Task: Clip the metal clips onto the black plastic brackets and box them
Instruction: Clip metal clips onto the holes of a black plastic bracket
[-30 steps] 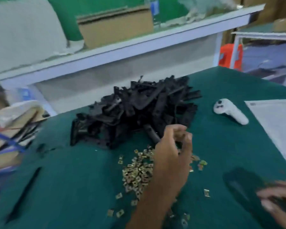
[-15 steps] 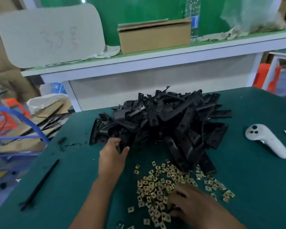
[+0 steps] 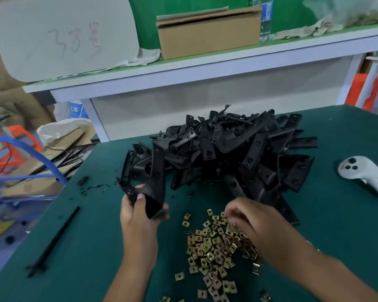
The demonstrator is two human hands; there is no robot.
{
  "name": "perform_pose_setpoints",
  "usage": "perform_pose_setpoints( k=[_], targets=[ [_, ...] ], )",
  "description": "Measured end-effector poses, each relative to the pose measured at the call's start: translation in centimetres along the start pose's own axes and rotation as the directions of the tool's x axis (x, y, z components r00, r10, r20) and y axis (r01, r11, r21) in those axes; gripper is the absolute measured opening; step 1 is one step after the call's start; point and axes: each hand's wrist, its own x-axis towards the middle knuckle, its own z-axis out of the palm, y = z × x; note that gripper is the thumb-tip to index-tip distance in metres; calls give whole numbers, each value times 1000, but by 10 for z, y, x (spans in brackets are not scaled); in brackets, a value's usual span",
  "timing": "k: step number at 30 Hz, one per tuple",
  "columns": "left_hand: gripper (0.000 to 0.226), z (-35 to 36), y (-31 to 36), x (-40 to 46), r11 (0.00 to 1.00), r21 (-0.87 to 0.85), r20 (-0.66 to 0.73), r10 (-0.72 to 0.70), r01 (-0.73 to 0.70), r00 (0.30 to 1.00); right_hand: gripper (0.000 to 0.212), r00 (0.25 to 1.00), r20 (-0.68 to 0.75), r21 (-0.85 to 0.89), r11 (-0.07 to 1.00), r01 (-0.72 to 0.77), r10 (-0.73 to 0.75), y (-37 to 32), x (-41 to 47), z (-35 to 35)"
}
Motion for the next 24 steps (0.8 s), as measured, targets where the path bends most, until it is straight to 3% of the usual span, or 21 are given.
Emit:
perform_pose_setpoints(
  k=[5,8,11,14,17,24],
  targets=[
    [29,8,-18,-16,993,15,162,-118,117,980,7,980,-172,335,941,-41,104,-3,14,3],
    [13,11,-24,-20,987,100,249,-148,126,957,10,955,-98,633,758,-156,279,0,15,9],
    [36,10,-26,-25,967,251,297,-27,-50,955,19,930,30,810,536,-238,367,5,15,12],
    [51,12,-27,-34,868,415,220,194,-272,956,28,914,134,913,311,-264,382,9,14,11],
    [44,15,-29,-39,831,406,164,343,-380,925,39,909,200,952,145,-268,366,13,13,8],
    [19,9,-30,-32,637,396,195,645,-661,739,26,911,196,921,250,-298,362,14,12,10]
  ],
)
